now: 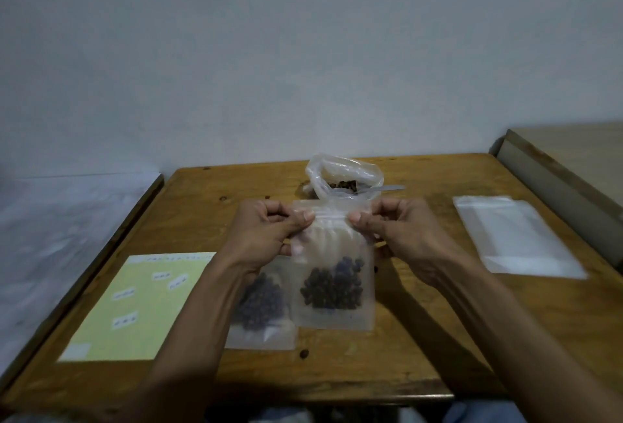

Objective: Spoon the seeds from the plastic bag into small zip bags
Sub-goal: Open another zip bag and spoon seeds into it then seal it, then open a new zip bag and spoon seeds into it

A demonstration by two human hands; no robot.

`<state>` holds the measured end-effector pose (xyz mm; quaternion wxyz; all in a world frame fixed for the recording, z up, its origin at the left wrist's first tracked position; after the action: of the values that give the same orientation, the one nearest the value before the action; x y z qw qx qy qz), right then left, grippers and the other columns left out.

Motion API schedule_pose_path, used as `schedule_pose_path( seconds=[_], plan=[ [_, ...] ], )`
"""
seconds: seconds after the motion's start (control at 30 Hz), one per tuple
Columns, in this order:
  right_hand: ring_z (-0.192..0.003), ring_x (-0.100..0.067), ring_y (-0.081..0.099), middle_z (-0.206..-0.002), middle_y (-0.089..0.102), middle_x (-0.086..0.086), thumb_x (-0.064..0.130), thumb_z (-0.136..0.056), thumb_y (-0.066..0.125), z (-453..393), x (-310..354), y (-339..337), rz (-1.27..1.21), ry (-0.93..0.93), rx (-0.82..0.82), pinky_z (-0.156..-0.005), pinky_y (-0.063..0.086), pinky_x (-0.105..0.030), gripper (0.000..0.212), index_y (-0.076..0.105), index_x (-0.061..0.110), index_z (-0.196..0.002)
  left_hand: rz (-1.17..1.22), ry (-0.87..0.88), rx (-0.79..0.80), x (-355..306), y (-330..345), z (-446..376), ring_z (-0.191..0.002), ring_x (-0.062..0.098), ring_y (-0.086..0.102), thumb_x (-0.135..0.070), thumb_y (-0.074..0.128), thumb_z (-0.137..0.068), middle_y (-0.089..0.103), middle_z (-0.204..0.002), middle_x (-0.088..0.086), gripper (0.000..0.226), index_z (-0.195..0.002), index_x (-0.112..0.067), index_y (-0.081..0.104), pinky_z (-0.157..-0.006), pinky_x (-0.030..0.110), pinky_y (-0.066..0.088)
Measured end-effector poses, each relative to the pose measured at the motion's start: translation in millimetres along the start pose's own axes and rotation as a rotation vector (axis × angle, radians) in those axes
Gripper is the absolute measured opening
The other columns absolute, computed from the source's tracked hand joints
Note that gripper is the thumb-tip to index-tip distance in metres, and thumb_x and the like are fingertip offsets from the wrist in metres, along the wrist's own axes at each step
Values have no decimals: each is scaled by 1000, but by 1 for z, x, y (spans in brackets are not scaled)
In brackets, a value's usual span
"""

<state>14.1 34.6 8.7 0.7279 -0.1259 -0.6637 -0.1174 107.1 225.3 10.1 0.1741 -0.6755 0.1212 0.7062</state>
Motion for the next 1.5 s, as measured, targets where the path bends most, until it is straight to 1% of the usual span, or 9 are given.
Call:
schedule_pose_path(
  seconds=[0.13, 0.33, 0.53, 0.7, 0.93, 1.0, 1.1, 1.3, 1.5],
  plan=[
    [-64, -26, 64, -83, 74, -16, 12, -81, 80, -1, -22, 1, 22, 127, -21, -52, 55, -34, 21, 69, -1, -93, -142, -57, -23, 14, 0, 0, -65, 22, 71, -13, 82, -81, 76, -87, 25, 27, -85, 9, 67, -58, 36, 60],
    [-70, -11, 71, -86, 71, 0, 21, -88, 74, -1, -33, 16, 423, 50, -116, -57, 58, -25, 15, 66, 20, -101, -521, -12, -82, 26, -3, -7, -61, 23, 69, -24, 87, -78, 72, -67, 8, 25, -71, -7, 69, -63, 40, 59],
    [-99, -13, 65, -110, 70, 4, 32, -88, 74, -6, -32, 26, 779, -98, -182, -84, 55, -28, 52, 57, 20, -135, -834, 39, -146, 32, -4, -18, -76, 16, 69, -44, 87, -73, 72, -76, -5, 28, -80, -20, 74, -76, 42, 61],
    [-113, -13, 65, -130, 67, 1, 34, -87, 74, -7, -30, 22, 784, -153, -206, -91, 54, -33, 49, 60, 22, -132, -839, 123, -179, 26, 4, -23, -97, 15, 69, -41, 83, -79, 75, -112, 2, 45, -115, -15, 73, -88, 39, 59],
    [-83, 1, 59, -115, 66, 11, 35, -92, 69, 1, -5, -35, 678, -172, -381, -75, 56, -30, 36, 64, 29, -127, -690, 337, -118, -14, 65, -28, -73, -1, 64, -37, 80, -83, 71, -82, -10, 28, -105, -19, 76, -73, 27, 60],
    [-83, 2, 59, -107, 66, 13, 36, -91, 69, 5, 1, -74, 637, -166, -491, -70, 54, -25, 31, 67, 29, -122, -625, 393, -62, -27, 100, -29, -62, -3, 61, -35, 80, -83, 68, -73, -13, 21, -97, -20, 78, -68, 23, 57],
    [-97, -15, 68, -112, 72, 5, 39, -90, 68, 8, -5, -138, 677, -103, -661, -84, 56, -37, 30, 70, 26, -117, -589, 403, 70, -32, 161, -32, -59, 1, 60, -33, 79, -84, 69, -68, -8, 13, -88, -21, 77, -67, 31, 60],
    [-124, -31, 54, -131, 63, -11, 50, -83, 73, 11, -41, -211, 907, 257, -717, -91, 49, -42, 62, 57, 15, -132, -729, 299, 259, 9, 261, -49, -85, 16, 69, -31, 72, -89, 73, -102, -2, 15, -99, -21, 72, -74, 43, 63],
    [-125, -26, 52, -130, 62, -3, 47, -73, 82, 6, -59, -214, 865, 233, -735, -101, 46, -46, 71, 55, 26, -135, -943, 288, 275, 40, 291, -68, -122, 25, 51, -37, 76, -83, 62, -127, 1, 55, -133, -22, 60, -94, 45, 54]
  ],
)
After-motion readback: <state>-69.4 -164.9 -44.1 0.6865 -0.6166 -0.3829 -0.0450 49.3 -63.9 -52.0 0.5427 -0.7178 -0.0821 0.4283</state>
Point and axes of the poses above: each hand's wrist, its own z-axis away from the middle knuckle, its own y-axis out of the palm, x = y × z, the point moved 4 cm from there along -z, towards the middle knuckle
